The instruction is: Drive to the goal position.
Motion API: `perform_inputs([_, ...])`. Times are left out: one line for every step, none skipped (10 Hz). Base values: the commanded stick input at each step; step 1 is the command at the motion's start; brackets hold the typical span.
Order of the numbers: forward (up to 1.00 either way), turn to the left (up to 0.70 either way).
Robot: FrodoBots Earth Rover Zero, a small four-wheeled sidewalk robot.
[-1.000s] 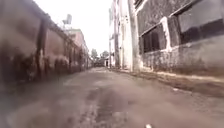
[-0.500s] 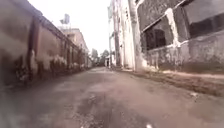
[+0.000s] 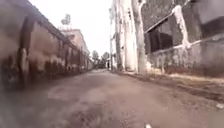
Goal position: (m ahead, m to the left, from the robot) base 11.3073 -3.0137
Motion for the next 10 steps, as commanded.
perform_inputs([1.0, 0.0])
perform_inputs([1.0, 0.0])
perform_inputs([1.0, 0.0])
perform_inputs([1.0, 0.0])
perform_inputs([1.0, 0.0])
perform_inputs([1.0, 0.0])
perform_inputs([1.0, 0.0])
perform_inputs([1.0, 0.0])
perform_inputs([1.0, 0.0])
perform_inputs([1.0, 0.0])
